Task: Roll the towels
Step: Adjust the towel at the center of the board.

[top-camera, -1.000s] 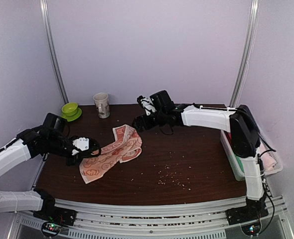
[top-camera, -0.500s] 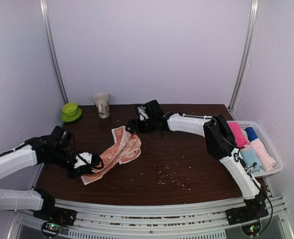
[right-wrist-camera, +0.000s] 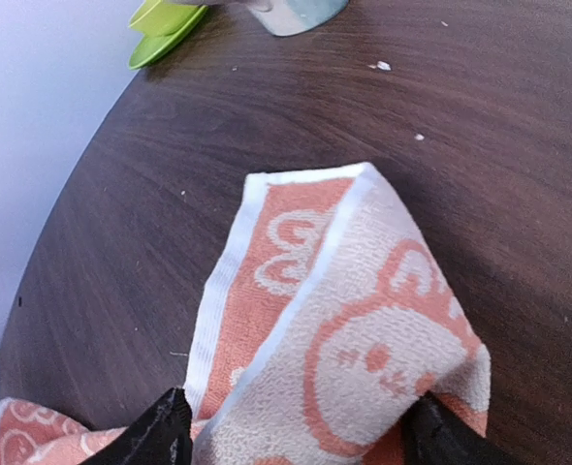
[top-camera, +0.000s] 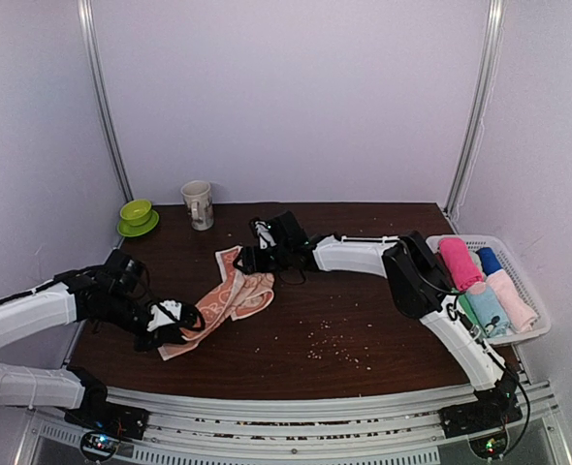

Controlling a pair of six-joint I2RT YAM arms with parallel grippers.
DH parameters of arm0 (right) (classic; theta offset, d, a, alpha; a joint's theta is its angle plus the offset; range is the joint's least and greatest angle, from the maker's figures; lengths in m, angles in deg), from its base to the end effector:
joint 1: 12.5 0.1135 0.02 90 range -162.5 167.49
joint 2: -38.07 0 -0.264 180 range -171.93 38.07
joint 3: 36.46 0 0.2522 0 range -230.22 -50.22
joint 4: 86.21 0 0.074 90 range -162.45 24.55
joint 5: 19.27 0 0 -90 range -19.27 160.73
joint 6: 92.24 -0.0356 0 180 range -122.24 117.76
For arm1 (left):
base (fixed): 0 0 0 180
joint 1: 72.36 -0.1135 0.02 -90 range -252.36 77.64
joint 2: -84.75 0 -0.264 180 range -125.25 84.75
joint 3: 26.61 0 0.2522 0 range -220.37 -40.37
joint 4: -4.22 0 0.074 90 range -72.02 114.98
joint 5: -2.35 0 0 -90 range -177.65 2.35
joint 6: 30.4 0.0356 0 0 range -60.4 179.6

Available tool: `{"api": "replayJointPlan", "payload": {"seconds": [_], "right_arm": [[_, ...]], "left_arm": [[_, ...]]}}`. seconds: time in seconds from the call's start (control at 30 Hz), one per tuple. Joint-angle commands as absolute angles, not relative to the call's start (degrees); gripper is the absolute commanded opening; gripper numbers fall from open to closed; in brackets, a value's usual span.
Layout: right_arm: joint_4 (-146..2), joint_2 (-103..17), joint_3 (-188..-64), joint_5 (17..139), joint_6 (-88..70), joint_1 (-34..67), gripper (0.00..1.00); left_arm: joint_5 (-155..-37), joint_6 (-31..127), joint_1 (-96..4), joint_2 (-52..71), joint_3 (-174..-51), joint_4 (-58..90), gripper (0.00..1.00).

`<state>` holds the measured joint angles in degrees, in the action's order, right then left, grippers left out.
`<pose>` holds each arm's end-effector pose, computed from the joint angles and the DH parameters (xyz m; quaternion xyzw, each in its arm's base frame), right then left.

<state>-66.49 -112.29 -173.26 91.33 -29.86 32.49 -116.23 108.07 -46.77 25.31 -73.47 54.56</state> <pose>0.4044 0.4220 0.1260 -0.2147 0.8430 0.4035 0.2835 0.1548 -0.0930 0.1922 0.6135 0.7173 -0.1902 0.2700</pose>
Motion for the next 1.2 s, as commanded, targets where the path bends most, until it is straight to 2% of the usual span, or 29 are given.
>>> {"api": "replayJointPlan", "payload": {"seconds": [0.0, 0.03, 0.1, 0.13, 0.17, 0.37, 0.57, 0.7, 0.73, 0.9, 1.03, 1.17], "right_arm": [[-66.7, -114.4, -173.5, 88.9, -30.7, 32.4, 0.61], [-66.9, -114.2, -173.5, 88.7, -30.5, 32.3, 0.48], [-67.6, -113.2, -172.9, 88.4, -29.5, 32.3, 0.15], [-68.1, -112.2, -172.2, 88.0, -28.8, 32.2, 0.03], [-68.8, -111.0, -171.2, 87.6, -28.1, 32.2, 0.0], [-79.7, -94.8, -154.6, 79.0, -26.4, 30.3, 0.0], [-93.6, -69.8, -129.5, 66.8, -25.3, 30.0, 0.0], [-89.5, -63.0, -121.7, 62.8, -21.4, 36.3, 0.0], [-87.3, -63.0, -120.6, 61.7, -21.0, 38.3, 0.03], [-79.7, -64.9, -114.5, 59.8, -21.5, 47.1, 0.49], [-72.2, -63.8, -112.3, 58.0, -21.9, 52.1, 0.69], [-69.0, -57.6, -109.2, 60.0, -22.1, 53.1, 0.75]], "left_arm": [[-116.7, 106.6, -46.4, 24.5, -73.1, 51.4, 0.0], [-115.9, 106.0, -46.5, 24.3, -73.1, 50.5, 0.0], [-113.5, 104.4, -46.5, 23.6, -73.5, 48.1, 0.0], [-111.6, 103.3, -46.5, 22.9, -73.9, 46.5, 0.0], [-109.3, 102.3, -46.5, 22.1, -74.5, 44.7, 0.0], [-101.4, 100.3, -46.4, 13.1, -86.9, 41.4, 0.0], [-105.4, 102.0, -46.5, 7.1, -106.0, 49.0, 0.0], [-106.2, 101.6, -46.5, 8.3, -104.5, 48.2, 0.0], [-105.9, 101.4, -46.5, 9.3, -102.1, 47.1, 0.0], [-99.1, 99.9, -46.6, 15.4, -89.2, 39.4, 0.0], [-91.8, 99.4, -46.9, 18.5, -84.9, 35.8, 0.0], [-89.0, 99.6, -47.0, 19.0, -83.8, 34.9, 0.0]]}}
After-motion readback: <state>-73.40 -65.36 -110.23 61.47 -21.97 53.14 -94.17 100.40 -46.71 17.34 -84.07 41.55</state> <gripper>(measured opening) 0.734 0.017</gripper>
